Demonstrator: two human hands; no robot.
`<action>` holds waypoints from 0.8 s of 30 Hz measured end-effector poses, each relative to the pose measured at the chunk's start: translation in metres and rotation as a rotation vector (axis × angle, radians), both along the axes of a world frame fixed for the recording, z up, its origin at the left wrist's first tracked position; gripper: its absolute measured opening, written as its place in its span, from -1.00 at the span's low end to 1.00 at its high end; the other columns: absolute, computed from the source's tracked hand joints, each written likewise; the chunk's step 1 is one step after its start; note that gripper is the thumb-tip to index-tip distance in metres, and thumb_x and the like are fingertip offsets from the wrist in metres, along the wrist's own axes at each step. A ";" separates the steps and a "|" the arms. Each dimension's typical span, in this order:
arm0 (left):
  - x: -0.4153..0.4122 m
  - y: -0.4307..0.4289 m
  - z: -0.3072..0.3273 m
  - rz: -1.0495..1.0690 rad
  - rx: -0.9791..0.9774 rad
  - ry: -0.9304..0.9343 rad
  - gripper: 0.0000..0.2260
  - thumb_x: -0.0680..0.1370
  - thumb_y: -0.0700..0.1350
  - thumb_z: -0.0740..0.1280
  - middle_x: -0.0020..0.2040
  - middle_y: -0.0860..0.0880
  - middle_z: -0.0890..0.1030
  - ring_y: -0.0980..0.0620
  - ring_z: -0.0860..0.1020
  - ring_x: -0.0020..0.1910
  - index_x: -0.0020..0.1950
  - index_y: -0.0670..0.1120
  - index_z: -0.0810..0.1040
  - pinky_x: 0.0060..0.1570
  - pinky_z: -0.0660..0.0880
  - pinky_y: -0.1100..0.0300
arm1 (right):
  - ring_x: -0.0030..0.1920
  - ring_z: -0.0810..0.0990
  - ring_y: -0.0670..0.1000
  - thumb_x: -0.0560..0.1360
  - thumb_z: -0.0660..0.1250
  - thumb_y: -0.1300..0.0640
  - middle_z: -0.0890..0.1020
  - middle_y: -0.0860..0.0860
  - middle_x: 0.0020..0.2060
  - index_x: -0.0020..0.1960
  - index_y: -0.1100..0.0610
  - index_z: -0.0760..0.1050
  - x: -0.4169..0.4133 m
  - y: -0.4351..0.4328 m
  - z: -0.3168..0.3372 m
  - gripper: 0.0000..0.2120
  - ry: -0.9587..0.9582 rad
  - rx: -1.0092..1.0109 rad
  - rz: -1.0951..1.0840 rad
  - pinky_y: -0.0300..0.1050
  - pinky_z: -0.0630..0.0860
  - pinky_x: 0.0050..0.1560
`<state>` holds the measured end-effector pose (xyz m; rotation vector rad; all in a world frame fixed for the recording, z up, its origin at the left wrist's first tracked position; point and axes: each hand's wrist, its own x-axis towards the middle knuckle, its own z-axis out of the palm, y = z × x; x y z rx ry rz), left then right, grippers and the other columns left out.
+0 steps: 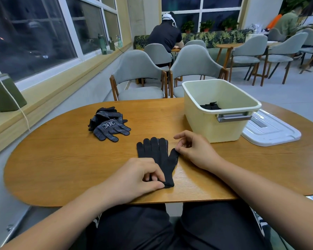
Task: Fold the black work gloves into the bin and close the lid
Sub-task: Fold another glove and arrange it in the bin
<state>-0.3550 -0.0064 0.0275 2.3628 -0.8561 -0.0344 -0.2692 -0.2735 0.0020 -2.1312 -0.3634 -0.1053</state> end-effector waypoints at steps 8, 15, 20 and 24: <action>-0.001 -0.004 -0.003 0.002 0.006 0.017 -0.84 0.59 0.04 0.54 -0.05 0.16 0.63 0.05 0.62 -0.02 0.16 0.19 0.73 -0.05 0.57 0.22 | -0.08 0.64 -0.14 0.62 0.47 0.16 0.71 -0.14 -0.14 0.21 -0.08 0.61 0.001 0.006 -0.003 -0.78 -0.069 -0.106 -0.044 -0.20 0.56 0.02; -0.001 -0.006 -0.005 0.006 0.027 0.029 -0.76 0.60 0.07 0.52 -0.04 0.16 0.62 0.04 0.60 -0.02 0.27 0.22 0.71 0.00 0.55 0.23 | 0.22 0.52 -0.21 0.48 0.47 -0.41 0.53 -0.24 0.17 0.44 -0.20 0.47 -0.014 -0.002 -0.001 -0.38 -0.124 -0.274 0.087 -0.18 0.51 0.25; 0.004 -0.005 -0.002 -0.004 0.028 0.108 -0.79 0.59 0.07 0.53 -0.05 0.15 0.65 0.04 0.62 -0.06 0.22 0.20 0.73 -0.02 0.58 0.17 | 0.33 0.47 -0.13 0.36 0.39 -0.59 0.52 -0.22 0.29 0.55 -0.19 0.37 -0.015 -0.009 -0.002 -0.13 -0.139 -0.370 0.109 0.07 0.47 0.42; 0.021 -0.007 0.010 0.057 -0.074 0.191 -0.92 0.61 0.00 0.52 -0.13 0.09 0.73 0.11 0.66 -0.13 0.09 0.12 0.77 -0.04 0.59 0.19 | 0.34 0.45 -0.11 0.38 0.42 -0.55 0.53 -0.21 0.30 0.56 -0.17 0.37 -0.015 -0.007 -0.001 -0.13 -0.133 -0.384 0.106 0.08 0.44 0.43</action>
